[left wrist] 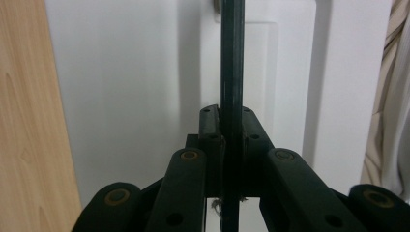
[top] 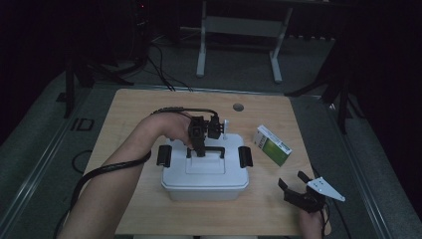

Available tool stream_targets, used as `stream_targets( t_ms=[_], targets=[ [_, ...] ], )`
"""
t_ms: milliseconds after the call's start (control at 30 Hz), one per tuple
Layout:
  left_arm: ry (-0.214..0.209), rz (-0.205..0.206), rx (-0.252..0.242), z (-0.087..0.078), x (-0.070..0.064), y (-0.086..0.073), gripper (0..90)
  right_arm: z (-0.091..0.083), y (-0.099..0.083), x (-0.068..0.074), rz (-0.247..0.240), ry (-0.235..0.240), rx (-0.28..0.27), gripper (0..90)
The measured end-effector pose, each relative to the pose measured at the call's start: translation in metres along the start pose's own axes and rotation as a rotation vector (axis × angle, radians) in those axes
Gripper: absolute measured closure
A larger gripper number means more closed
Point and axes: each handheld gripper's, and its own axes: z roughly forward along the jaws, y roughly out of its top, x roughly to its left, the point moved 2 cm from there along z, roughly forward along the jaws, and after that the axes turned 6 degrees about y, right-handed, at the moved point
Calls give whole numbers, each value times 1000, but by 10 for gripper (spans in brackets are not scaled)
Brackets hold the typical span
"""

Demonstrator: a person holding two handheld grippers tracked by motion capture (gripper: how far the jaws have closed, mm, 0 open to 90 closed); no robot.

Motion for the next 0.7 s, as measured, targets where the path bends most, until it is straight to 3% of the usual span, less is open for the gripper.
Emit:
stream_targets(
  t_ms=[433, 700],
  targets=[
    [20, 6, -13, -10, -2, 0, 838, 0, 0, -1, -1, -2, 3, 135],
    [41, 2, -43, -32, -3, -3, 838, 0, 0, 0, -3, -2, 7, 135]
  ],
)
